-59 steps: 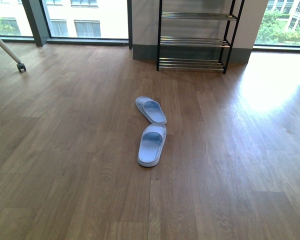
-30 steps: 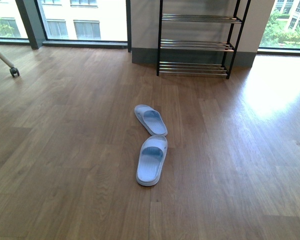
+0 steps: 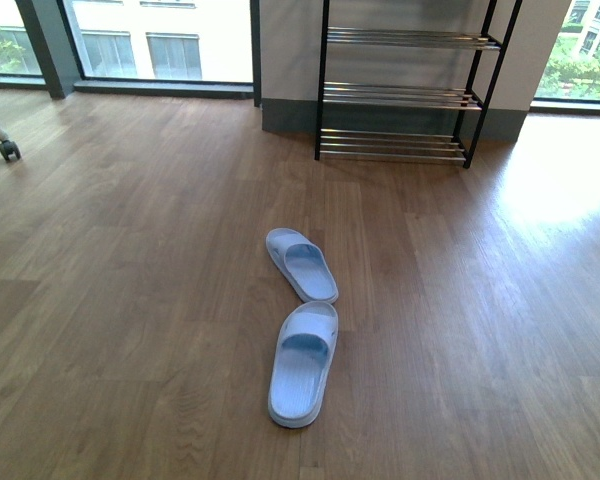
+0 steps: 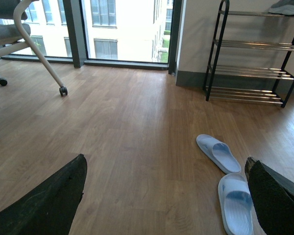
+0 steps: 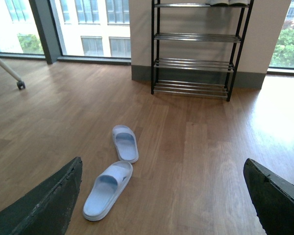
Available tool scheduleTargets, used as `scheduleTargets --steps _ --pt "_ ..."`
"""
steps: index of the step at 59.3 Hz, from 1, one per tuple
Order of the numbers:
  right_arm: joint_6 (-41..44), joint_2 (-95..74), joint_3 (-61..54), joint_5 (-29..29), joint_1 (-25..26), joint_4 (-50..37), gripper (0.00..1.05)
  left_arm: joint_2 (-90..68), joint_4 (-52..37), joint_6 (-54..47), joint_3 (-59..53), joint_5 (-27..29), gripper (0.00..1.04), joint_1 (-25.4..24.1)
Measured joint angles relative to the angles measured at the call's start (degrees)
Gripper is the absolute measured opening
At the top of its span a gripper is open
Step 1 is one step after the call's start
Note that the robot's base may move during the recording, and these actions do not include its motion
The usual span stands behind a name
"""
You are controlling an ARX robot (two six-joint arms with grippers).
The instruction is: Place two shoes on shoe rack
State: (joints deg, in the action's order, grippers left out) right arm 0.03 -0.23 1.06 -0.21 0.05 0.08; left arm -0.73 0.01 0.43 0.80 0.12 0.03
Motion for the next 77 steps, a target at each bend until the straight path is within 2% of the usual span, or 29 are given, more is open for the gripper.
scheduleTargets --steps 77 --pt "0.0 0.0 0.0 0.4 0.0 0.0 0.95 0.0 0.0 0.0 0.0 -0.2 0.95 0.0"
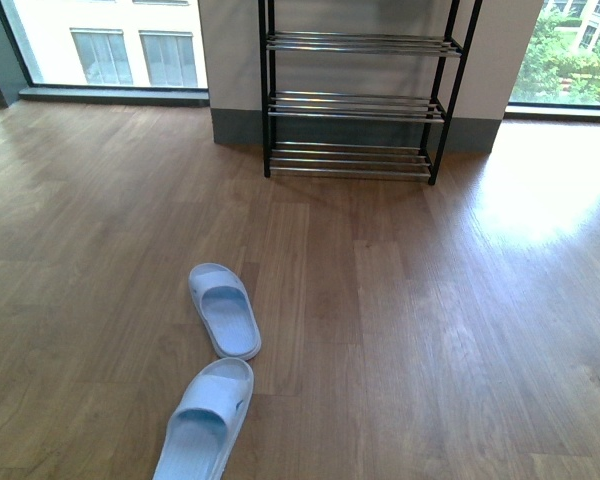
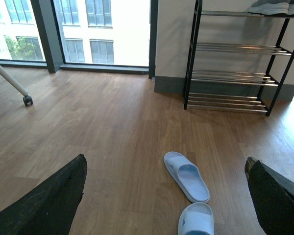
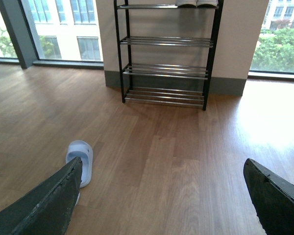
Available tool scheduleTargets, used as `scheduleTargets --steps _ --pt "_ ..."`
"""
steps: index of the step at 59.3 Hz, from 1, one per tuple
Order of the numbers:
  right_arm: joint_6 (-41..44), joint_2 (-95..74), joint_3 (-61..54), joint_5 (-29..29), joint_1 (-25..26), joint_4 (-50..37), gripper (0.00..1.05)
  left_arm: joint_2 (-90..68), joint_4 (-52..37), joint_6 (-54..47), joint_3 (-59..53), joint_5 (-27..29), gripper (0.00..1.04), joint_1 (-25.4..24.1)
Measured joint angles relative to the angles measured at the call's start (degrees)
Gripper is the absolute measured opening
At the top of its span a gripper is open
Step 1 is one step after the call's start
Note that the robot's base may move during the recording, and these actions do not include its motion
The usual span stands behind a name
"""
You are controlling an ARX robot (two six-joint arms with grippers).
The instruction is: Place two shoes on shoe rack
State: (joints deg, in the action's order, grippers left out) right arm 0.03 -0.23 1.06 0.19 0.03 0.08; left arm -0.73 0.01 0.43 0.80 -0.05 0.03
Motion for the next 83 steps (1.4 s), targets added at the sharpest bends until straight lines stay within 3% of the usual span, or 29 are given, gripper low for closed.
scheduleTargets --steps 9,12,15,19,24,34,45,68,83 --pt "0.0 0.0 0.0 0.0 0.0 0.0 0.95 0.0 0.0 0.0 0.0 0.1 0.95 0.0" --pt "0.0 0.0 0.0 0.0 0.0 0.0 0.95 -2.9 7.3 4.3 2.3 8.5 0.95 2.6" --pt "0.0 0.0 0.0 0.0 0.0 0.0 0.95 -7.5 14.0 9.0 4.9 12.7 0.95 3.7" --pt "0.0 0.0 0.0 -0.2 0.0 0.0 0.95 -11.7 19.4 16.6 6.3 11.0 0.95 2.8" --pt "0.0 0.0 0.0 -0.2 0.0 0.0 0.95 -16.1 20.0 22.5 7.7 6.1 0.95 1.8" --pt "0.0 0.0 0.0 -0.2 0.0 0.0 0.95 -36.1 8.9 24.2 12.2 2.6 0.95 4.5" --pt "0.0 0.0 0.0 -0.2 0.0 0.0 0.95 -75.1 -10.0 16.2 22.8 9.6 0.95 9.3" --pt "0.0 0.0 0.0 -0.2 0.0 0.0 0.95 -117.1 -16.9 1.6 43.8 18.4 0.95 14.1" --pt "0.0 0.0 0.0 -0.2 0.0 0.0 0.95 -132.5 -17.7 -7.5 53.9 20.7 0.95 14.2"
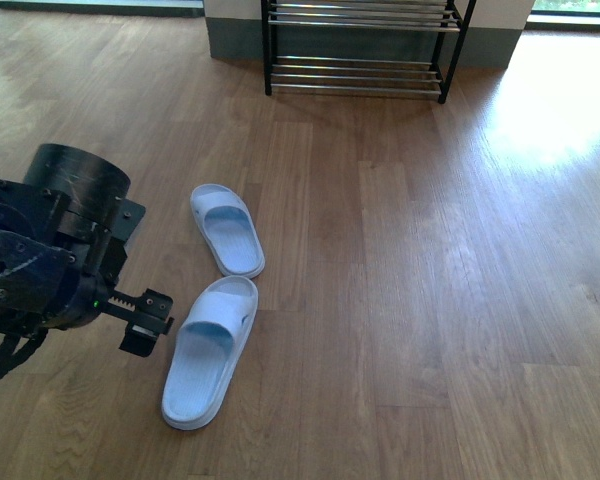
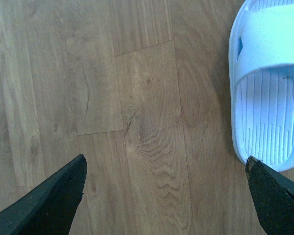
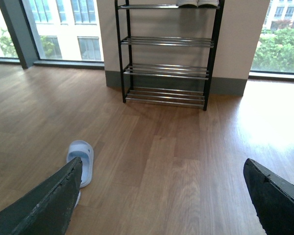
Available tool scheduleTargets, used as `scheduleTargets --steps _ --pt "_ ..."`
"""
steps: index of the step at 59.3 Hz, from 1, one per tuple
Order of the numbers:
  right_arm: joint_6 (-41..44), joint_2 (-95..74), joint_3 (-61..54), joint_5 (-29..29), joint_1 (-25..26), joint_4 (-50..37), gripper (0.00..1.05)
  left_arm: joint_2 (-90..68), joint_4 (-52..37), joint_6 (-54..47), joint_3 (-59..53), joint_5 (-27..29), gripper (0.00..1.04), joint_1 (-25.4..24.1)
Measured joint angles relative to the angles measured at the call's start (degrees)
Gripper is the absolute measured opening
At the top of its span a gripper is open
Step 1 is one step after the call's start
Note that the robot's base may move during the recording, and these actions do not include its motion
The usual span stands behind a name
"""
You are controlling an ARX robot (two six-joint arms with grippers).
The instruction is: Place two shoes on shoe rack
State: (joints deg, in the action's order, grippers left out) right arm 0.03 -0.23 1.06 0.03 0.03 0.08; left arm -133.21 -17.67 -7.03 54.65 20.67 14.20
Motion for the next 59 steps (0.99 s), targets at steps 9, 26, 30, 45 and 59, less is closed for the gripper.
scheduleTargets --steps 9,26,30,45,59 --pt "0.0 0.0 0.0 0.0 0.0 0.0 0.95 -7.8 -4.4 -5.0 5.3 2.8 0.95 -0.5" --pt "0.0 0.0 0.0 0.0 0.0 0.0 0.95 -21.7 -4.8 -11.2 14.7 1.6 0.95 -2.2" --pt "0.0 0.0 0.0 0.0 0.0 0.0 0.95 -23.8 -4.4 -11.2 16.8 0.2 0.95 -1.7" --pt "0.0 0.0 0.0 0.0 0.0 0.0 0.95 -29.4 -2.6 -10.9 26.2 -4.1 0.95 0.7" --pt "0.0 0.0 0.0 0.0 0.0 0.0 0.95 -34.7 -3.6 -12.6 31.1 -5.1 0.95 1.8"
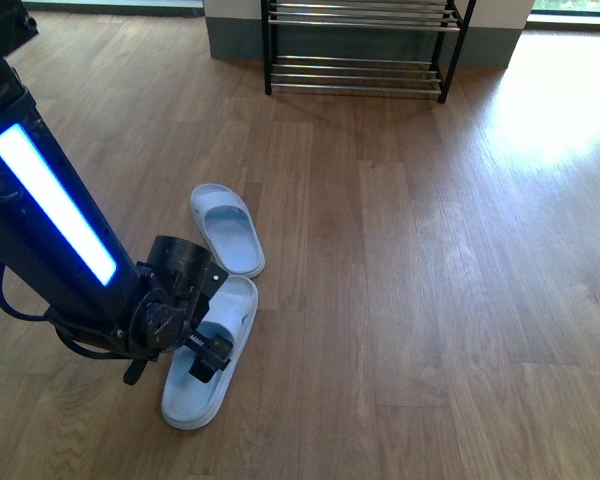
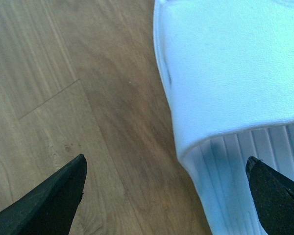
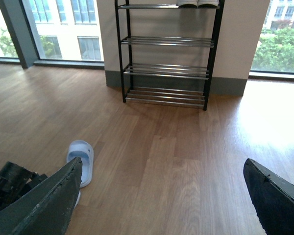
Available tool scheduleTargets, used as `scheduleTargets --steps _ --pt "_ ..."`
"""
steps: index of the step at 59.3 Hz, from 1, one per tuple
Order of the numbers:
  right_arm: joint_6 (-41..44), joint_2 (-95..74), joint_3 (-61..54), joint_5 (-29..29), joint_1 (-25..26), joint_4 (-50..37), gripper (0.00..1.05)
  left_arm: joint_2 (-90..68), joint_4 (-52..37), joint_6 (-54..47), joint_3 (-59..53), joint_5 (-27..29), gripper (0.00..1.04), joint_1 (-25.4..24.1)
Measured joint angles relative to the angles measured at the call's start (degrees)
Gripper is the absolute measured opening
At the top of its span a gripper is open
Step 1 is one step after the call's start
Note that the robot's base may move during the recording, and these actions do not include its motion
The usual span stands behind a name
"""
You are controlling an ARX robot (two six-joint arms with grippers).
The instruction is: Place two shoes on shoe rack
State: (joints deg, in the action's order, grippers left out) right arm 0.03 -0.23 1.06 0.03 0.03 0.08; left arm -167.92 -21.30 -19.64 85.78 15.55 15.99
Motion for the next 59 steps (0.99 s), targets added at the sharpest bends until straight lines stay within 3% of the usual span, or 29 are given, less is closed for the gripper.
scheduleTargets --steps 21,52,54,59 --pt "0.0 0.0 0.0 0.0 0.0 0.0 0.95 -5.2 -7.2 -1.3 5.9 -0.2 0.95 -1.6" --pt "0.0 0.0 0.0 0.0 0.0 0.0 0.95 -7.5 -5.8 0.2 6.8 1.6 0.07 -4.6" --pt "0.0 0.0 0.0 0.0 0.0 0.0 0.95 -7.0 -5.2 1.0 6.1 1.6 0.02 -4.5" --pt "0.0 0.0 0.0 0.0 0.0 0.0 0.95 -4.6 -3.3 4.0 3.8 1.8 0.02 -4.2"
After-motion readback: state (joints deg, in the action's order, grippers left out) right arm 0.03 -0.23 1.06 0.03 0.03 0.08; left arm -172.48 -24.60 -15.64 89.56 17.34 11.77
